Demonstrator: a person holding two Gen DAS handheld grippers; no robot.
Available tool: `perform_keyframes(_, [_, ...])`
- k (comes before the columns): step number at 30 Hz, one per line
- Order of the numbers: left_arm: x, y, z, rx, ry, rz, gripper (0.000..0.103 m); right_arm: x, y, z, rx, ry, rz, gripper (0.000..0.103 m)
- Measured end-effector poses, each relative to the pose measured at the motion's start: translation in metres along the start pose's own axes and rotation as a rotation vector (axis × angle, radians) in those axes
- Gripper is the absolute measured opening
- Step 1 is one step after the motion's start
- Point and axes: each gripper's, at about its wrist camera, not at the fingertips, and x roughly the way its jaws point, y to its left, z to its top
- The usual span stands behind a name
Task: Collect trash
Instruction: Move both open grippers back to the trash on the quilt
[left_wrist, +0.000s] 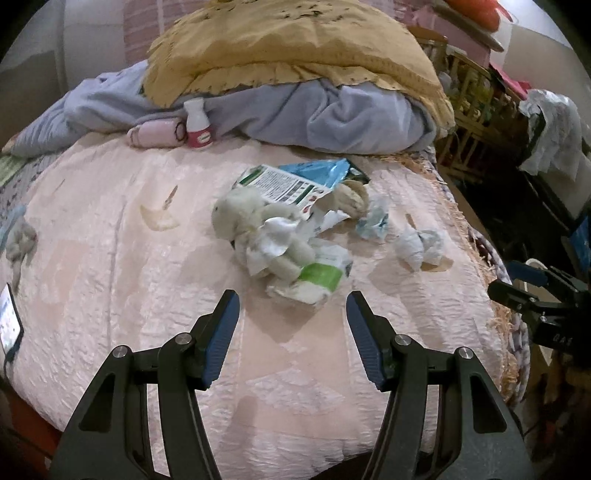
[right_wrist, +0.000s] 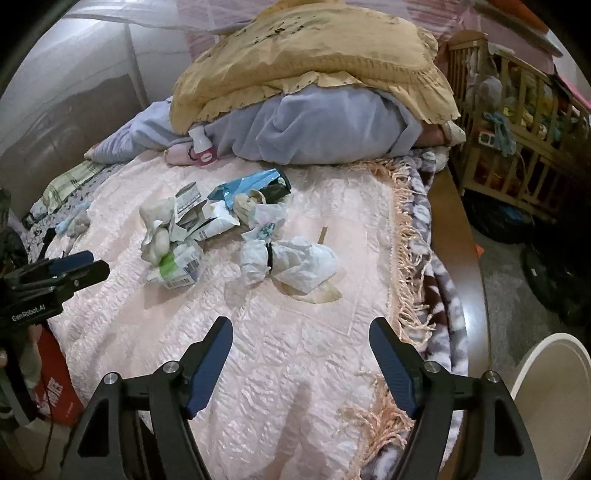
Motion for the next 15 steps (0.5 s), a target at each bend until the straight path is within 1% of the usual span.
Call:
perform_keyframes(4, [0.006,0.007,-0.001,-0.031,0.016,-0.005,0.059,0.004,0.004,0.001,-0.007,0.009,0.001,0.077])
perform_keyframes(8, [0.010,0.012,-0.001,-0.053,0.020,-0.011,0.059,0.006,0.007,0.000,-0.013,0.016,0.000,0.077])
perform_keyframes(15, [0.018,0.030,0.009,-0.139,0.026,-0.036,0.059,0.012,0.009,0.006,-0.018,0.007,0.004,0.077])
